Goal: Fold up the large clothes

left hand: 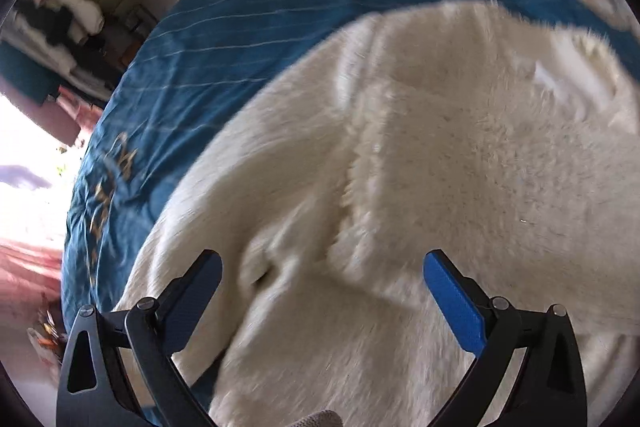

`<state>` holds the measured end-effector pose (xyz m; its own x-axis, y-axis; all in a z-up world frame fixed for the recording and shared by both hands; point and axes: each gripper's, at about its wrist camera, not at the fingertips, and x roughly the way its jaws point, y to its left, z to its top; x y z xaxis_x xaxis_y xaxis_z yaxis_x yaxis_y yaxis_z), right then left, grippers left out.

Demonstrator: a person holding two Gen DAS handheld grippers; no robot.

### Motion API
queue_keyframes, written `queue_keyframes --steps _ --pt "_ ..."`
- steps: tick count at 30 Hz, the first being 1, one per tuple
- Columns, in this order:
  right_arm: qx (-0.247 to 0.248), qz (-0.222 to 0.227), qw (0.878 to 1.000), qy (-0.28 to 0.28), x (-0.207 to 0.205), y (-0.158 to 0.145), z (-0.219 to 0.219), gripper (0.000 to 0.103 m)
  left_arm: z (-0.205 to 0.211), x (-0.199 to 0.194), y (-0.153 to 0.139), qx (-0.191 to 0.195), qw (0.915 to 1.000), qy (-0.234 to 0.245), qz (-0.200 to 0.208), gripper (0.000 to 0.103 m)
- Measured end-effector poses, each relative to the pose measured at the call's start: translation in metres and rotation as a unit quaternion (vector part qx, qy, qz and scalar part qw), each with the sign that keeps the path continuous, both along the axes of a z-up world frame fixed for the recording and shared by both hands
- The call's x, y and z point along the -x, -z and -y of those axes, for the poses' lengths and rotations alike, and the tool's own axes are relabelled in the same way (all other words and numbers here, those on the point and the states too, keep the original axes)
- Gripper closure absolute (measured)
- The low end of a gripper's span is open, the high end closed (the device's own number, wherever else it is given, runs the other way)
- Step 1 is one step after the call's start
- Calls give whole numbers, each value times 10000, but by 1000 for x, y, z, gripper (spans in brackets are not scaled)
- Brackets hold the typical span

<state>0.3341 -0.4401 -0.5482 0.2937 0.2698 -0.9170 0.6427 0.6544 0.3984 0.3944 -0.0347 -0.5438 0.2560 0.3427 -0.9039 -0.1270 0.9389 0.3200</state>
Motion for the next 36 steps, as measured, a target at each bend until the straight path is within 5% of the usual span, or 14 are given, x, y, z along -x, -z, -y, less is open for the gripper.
queue_keyframes --steps 1,7,9,13,16,19,22,25,26,29,31,33,35,36 --pt "101 50 9999 27 1 3 4 74 3 -2 6 -62 9999 57 -55 0" --pt "916 -579 9939 -223 -26 22 3 75 9 -4 22 -225 9993 262 -114 0" --pt "1243 -774 9882 -457 -29 8 -9 72 -3 5 7 97 9999 60 -116 0" --pt "1519 -638 9810 -1021 -22 -22 -46 35 -49 38 -27 899 9937 -657 -77 0" --pt "1593 -517 9753 -1442 -11 -32 -83 34 -106 88 -43 1695 9712 -1661 -206 0" --pt "1433 -488 9724 -1775 -5 -33 -128 34 -169 158 -39 2437 9253 -2891 -301 0" --pt "1293 -574 9706 -1946 3 -21 -167 34 -224 231 -19 3163 8520 -4168 -160 1" --pt "1258 -689 9696 -1983 13 -7 -194 34 -253 266 -1 3418 8044 -4856 197 2" --pt "1307 -764 9684 -1980 18 -1 -202 34 -265 275 9 3597 7789 -5119 437 3" --pt "1596 -856 9625 -2020 29 10 -224 33 -289 281 22 3609 7417 -5584 885 14" --pt "2017 -884 9534 -2061 37 12 -237 29 -303 274 24 3390 7396 -5721 1040 23" --pt "2305 -868 9453 -2138 41 13 -249 25 -319 259 19 2969 7578 -5685 1198 34" --pt "2539 -848 9374 -2226 24 21 -275 18 -333 240 10 2470 7859 -5527 1258 71" --pt "2681 -775 9327 -2286 22 20 -284 18 -339 229 5 2298 8019 -5362 1290 78"
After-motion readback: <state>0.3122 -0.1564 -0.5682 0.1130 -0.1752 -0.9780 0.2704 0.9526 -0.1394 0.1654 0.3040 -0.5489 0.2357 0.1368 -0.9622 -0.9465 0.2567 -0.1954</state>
